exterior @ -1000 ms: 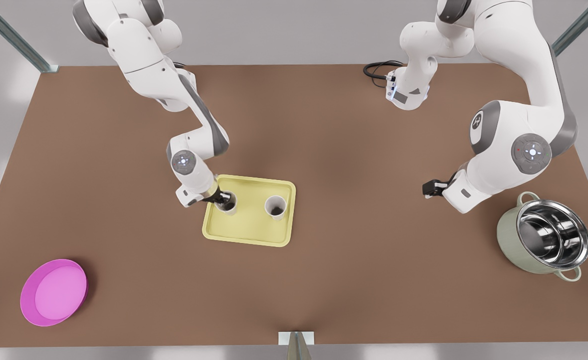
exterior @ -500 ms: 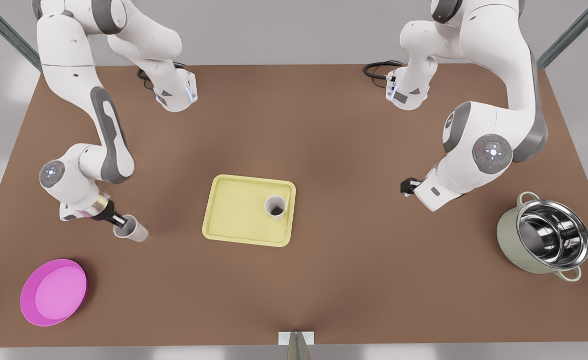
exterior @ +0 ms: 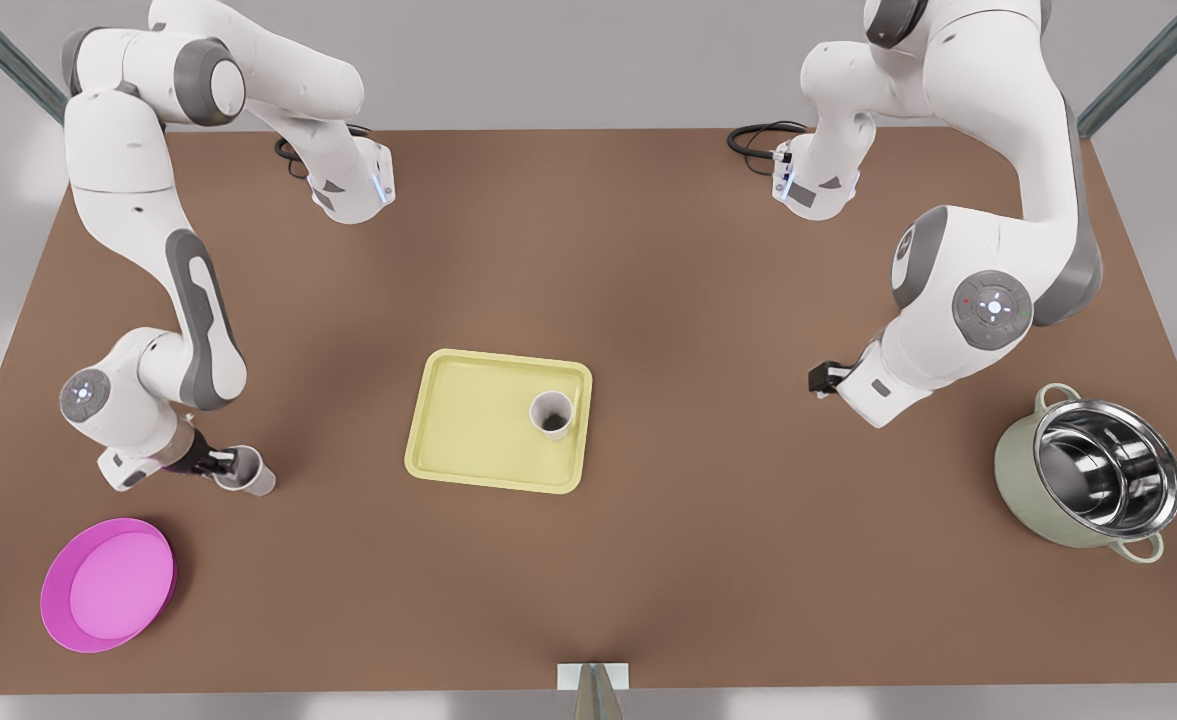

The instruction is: Use the left arm to pick up the white IKEA cup from the tray and place it on the middle-left position; use the right arm to pick up the white IKEA cup from the tray and place it on the middle-right position

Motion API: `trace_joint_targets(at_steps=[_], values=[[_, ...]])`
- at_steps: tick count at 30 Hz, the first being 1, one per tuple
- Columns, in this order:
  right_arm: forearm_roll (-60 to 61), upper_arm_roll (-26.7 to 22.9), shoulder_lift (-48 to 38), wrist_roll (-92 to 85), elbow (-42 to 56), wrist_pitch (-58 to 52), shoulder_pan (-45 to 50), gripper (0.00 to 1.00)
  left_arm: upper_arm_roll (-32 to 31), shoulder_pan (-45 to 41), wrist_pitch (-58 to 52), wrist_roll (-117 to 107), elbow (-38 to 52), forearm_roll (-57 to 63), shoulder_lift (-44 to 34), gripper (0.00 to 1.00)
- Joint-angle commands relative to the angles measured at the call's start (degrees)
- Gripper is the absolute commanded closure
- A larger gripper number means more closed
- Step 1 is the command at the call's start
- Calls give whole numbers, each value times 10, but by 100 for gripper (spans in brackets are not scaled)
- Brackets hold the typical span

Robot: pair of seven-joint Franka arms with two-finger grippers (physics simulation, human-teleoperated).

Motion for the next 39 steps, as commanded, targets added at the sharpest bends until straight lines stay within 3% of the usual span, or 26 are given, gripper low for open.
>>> trace_joint_targets(at_steps=[1, 8, 15, 18, 22, 33, 39], values=[[13, 1, 1, -205, 2, -3, 0, 0, -1, -1, 0, -18, 0, 0, -1, 0], [13, 1, -26, -201, 1, -53, -4, 0, -2, -40, 1, -20, 0, 2, 4, 0], [-30, 13, -147, -10, 87, -320, 24, 0, -3, -83, 55, -106, 0, 0, 29, 0], [-34, 16, -254, 29, 87, -414, 53, 0, -3, -103, 67, -140, 1, 1, 38, 0], [-74, 29, -265, 107, 182, -544, 66, 0, -3, -123, 67, -157, 1, -1, 38, 0], [-65, 32, -267, 110, 204, -555, 66, 0, -3, -180, 110, -227, 1, -12, 57, 0], [-65, 31, -267, 110, 204, -552, 66, 0, -2, -242, 219, -394, 15, 11, 132, 0]])
